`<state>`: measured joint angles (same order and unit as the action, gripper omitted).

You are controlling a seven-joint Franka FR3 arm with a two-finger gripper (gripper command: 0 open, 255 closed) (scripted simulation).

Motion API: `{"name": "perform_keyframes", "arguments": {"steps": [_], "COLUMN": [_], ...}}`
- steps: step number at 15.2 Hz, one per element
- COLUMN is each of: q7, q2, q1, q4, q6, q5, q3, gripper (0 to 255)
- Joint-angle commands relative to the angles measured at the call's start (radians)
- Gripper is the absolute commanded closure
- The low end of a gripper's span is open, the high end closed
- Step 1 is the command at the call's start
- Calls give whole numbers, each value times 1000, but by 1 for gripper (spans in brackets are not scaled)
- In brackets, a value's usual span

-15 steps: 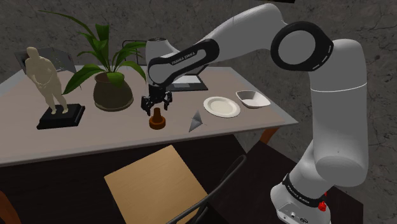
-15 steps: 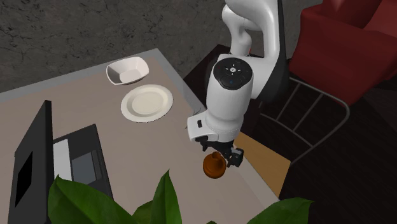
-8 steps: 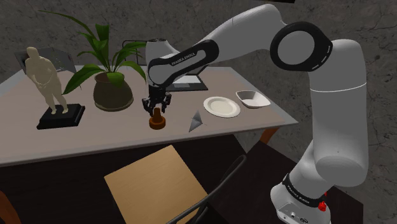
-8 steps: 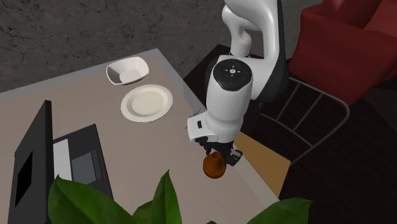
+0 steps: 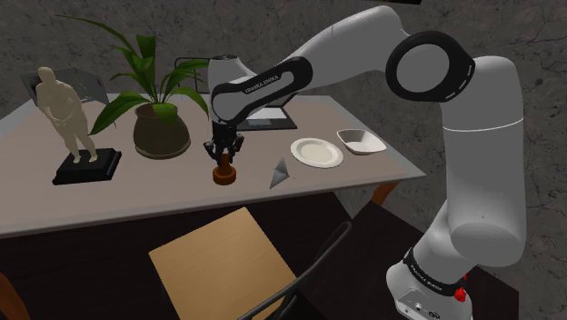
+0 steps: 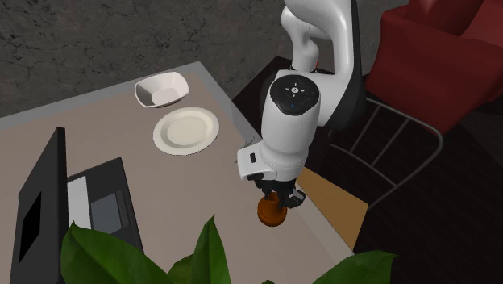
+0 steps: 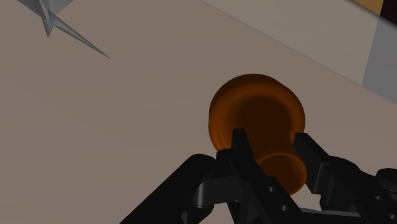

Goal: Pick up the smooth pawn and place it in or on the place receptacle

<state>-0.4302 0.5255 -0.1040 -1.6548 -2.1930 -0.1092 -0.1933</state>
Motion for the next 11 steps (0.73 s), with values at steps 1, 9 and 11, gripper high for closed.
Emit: {"name": "perform_keyframes", "arguments": {"steps": [1,9,11], "q7": [0,7,9], "q2": [0,-48,-58], "q1": [0,4,4], "q4": [0,37,49], "q6": [0,85,107], "q5": [0,12,14], "q3": [0,-7,-8], "gripper": [255,255,255]}}
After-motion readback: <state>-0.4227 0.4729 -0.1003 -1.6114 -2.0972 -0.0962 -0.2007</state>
